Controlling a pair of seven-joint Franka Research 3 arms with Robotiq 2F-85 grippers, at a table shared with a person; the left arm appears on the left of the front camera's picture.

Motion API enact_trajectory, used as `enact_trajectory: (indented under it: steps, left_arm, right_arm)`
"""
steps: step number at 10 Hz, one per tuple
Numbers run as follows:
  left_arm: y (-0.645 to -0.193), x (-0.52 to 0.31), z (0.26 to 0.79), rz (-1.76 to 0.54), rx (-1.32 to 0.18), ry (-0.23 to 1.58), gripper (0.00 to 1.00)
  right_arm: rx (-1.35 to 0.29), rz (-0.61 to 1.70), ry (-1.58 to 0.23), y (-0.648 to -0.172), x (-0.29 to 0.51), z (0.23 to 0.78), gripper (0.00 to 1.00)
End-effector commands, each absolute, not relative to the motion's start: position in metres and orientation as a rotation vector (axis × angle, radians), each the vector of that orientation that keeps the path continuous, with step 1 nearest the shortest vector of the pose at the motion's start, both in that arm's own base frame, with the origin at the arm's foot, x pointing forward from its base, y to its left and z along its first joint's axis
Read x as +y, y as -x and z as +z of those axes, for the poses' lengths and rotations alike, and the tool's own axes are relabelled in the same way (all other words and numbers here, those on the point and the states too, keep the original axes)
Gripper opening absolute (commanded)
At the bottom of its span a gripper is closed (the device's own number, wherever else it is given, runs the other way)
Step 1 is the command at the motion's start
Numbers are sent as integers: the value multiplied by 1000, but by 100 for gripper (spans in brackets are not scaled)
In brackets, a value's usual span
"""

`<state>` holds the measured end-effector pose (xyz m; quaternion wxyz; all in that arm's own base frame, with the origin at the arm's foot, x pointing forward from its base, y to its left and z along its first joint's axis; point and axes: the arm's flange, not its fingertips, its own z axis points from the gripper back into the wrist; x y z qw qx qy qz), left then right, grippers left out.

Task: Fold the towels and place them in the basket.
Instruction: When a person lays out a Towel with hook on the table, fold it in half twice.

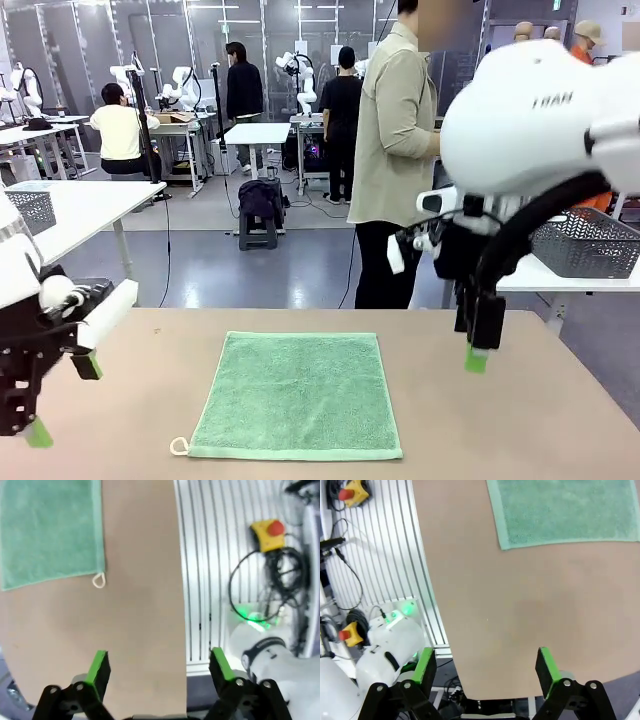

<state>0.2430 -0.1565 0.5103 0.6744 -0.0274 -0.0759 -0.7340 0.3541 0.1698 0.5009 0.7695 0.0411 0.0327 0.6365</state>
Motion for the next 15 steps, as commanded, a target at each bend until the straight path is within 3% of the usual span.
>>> enact_trajectory:
  steps: [1, 6, 15]
  left_arm:
    - [-227, -157, 470, -1627, -190, -3, 100]
    - [-237, -165, 443, -1583, -192, -70, 100]
    - [-258, -181, 400, -1592, -254, -187, 100]
  right_arm:
    - [58, 1420, -19, -345, 177, 473, 100]
    - [53, 1484, -3, -305, 203, 444, 100]
    - [21, 1511, 3, -290, 225, 440, 100]
